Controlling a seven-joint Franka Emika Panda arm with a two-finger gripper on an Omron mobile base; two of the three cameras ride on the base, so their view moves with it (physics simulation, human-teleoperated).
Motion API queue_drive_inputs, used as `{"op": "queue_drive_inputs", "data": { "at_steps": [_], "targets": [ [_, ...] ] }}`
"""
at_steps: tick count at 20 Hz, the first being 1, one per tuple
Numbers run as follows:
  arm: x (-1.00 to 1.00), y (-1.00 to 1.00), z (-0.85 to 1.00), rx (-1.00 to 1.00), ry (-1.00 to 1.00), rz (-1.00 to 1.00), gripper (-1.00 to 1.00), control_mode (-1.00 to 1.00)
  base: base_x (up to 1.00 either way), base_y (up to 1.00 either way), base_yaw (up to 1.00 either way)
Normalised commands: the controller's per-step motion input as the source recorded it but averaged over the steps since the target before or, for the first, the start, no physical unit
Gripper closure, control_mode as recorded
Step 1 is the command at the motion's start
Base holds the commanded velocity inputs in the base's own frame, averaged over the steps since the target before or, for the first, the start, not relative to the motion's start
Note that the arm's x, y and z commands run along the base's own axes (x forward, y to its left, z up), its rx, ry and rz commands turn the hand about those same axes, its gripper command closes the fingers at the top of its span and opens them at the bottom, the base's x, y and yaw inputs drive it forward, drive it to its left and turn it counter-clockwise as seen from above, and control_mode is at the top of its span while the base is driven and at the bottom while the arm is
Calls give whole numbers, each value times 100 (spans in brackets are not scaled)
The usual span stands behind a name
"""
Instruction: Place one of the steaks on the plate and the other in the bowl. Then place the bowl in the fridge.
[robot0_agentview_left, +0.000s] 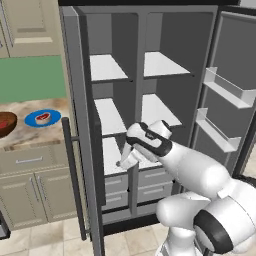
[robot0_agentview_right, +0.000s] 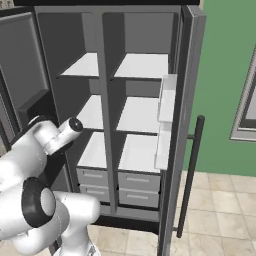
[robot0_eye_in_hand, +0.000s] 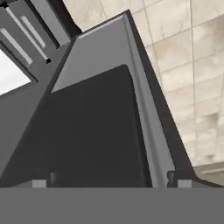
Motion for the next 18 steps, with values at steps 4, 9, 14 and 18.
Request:
{"op": "queue_drive_inputs", "data": {
  "at_steps": [4,9,14,18],
  "targets": [
    [-3,-48,0,-46,-27,30,-100,-100,0,0,0],
    [-10,-51,22,-54,-24,50,-100,-100,0,0,0],
    [-13,-54,19,-46,-12,69,-100,-100,0,0,0],
    [-24,-28,19,-41,-8,82,-100,-100,0,0,0]
  ]
}}
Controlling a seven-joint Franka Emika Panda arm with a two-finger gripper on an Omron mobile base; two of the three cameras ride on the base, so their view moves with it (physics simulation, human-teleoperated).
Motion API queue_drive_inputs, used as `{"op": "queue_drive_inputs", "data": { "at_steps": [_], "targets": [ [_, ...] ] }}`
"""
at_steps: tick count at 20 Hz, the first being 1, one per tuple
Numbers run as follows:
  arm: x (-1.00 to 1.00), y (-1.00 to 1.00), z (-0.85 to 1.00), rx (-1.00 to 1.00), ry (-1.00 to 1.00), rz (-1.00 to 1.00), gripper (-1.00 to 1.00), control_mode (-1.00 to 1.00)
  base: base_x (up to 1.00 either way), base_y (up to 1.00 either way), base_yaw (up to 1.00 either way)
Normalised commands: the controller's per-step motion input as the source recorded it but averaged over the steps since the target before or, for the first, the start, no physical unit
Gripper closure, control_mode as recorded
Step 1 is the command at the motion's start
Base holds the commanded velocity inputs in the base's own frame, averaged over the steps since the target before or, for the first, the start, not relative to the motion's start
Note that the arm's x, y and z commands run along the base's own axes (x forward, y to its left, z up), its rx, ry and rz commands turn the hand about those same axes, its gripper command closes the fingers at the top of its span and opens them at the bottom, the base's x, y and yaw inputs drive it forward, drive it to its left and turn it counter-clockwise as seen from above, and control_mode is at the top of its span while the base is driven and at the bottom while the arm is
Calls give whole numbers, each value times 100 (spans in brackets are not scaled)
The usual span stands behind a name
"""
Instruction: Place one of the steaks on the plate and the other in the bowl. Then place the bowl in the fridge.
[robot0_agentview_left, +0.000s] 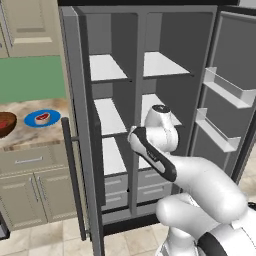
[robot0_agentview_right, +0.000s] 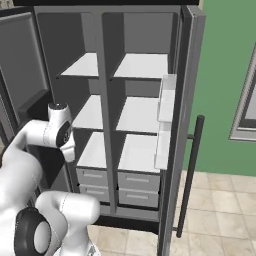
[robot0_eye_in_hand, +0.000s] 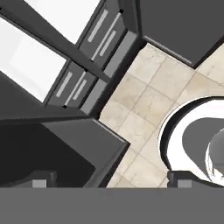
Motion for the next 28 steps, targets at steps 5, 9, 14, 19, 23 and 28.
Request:
{"op": "queue_drive_inputs", "data": {
  "at_steps": [5,9,14,19,23,28],
  "targets": [
    [-44,-24,15,-48,-5,80,-100,-100,0,0,0],
    [-50,-26,7,-48,-11,80,-100,-100,0,0,0],
    [-6,-61,2,-6,-9,51,-100,-100,0,0,0],
    [1,-68,0,28,4,4,-100,-100,0,0,0],
    [3,-32,-12,7,3,3,-100,-100,0,0,0],
    [0,-1,-3,0,3,0,-100,-100,0,0,0]
  ]
}}
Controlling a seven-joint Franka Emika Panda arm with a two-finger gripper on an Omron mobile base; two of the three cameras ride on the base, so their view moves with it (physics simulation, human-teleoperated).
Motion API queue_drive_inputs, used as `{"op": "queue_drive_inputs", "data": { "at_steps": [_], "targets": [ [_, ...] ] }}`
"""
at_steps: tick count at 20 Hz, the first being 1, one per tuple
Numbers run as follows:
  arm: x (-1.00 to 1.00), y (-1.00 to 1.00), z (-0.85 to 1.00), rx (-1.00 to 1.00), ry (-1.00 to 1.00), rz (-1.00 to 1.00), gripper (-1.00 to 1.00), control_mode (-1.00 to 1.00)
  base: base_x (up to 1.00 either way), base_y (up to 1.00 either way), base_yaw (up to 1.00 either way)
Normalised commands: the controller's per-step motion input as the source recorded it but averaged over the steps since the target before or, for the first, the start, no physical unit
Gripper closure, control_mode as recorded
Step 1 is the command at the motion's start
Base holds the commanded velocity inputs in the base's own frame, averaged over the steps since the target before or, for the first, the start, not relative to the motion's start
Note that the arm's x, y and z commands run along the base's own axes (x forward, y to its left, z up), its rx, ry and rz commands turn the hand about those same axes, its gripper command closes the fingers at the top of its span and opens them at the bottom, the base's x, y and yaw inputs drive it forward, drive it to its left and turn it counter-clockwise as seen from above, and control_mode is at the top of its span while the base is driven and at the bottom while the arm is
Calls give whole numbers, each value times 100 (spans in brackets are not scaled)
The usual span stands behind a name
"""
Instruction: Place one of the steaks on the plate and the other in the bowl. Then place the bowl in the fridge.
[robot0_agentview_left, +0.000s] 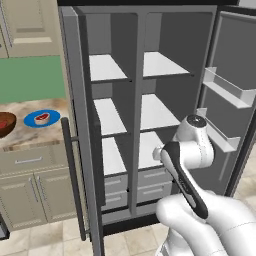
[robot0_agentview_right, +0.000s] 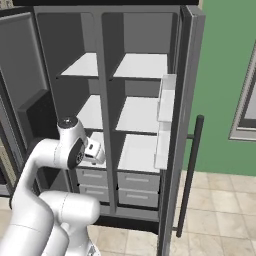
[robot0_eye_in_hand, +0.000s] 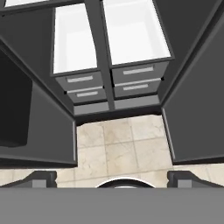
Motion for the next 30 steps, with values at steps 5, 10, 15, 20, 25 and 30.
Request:
{"op": "queue_drive_inputs", "data": {
  "at_steps": [5,10,15,20,25,30],
  "targets": [
    [0,0,0,0,0,0,-100,-100,0,0,0],
    [-4,8,0,0,-1,0,-100,100,-18,11,0],
    [0,0,0,0,0,0,-100,100,-51,61,0],
    [0,0,0,0,0,0,-100,100,-7,95,0],
    [0,0,0,0,0,0,-100,100,0,100,0],
    [0,0,0,0,0,0,-100,100,0,98,0]
  ]
}}
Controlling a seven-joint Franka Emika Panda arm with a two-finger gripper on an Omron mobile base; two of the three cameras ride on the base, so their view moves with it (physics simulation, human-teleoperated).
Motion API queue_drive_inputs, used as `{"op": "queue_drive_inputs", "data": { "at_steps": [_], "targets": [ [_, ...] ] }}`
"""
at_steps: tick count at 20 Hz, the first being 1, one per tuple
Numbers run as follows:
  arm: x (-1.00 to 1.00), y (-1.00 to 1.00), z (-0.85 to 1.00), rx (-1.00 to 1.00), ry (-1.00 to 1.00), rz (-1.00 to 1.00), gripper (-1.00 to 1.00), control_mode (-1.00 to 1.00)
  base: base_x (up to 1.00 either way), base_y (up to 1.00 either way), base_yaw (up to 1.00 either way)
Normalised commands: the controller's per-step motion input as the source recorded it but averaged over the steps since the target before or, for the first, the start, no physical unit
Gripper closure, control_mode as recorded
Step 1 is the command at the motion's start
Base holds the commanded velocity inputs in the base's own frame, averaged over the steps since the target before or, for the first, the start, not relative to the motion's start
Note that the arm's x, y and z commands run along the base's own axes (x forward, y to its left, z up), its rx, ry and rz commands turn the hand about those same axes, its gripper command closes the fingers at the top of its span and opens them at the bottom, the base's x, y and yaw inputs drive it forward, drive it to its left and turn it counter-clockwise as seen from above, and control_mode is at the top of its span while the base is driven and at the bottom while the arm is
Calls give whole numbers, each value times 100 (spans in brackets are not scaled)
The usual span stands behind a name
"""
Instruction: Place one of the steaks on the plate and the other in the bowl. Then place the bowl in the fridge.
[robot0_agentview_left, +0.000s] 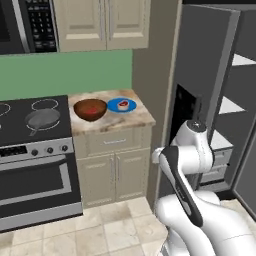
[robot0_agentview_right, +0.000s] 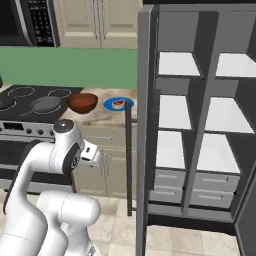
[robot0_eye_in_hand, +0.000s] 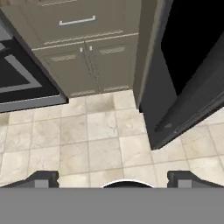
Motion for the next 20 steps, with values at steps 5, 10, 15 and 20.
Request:
{"op": "queue_drive_inputs", "data": {
  "at_steps": [5,10,15,20],
  "targets": [
    [0,0,0,0,0,0,-100,100,22,72,-8],
    [0,0,0,0,0,0,-100,100,58,41,-8],
    [0,0,0,0,0,0,-100,100,83,34,-3],
    [0,0,0,0,0,0,-100,100,72,53,-2]
  ]
}}
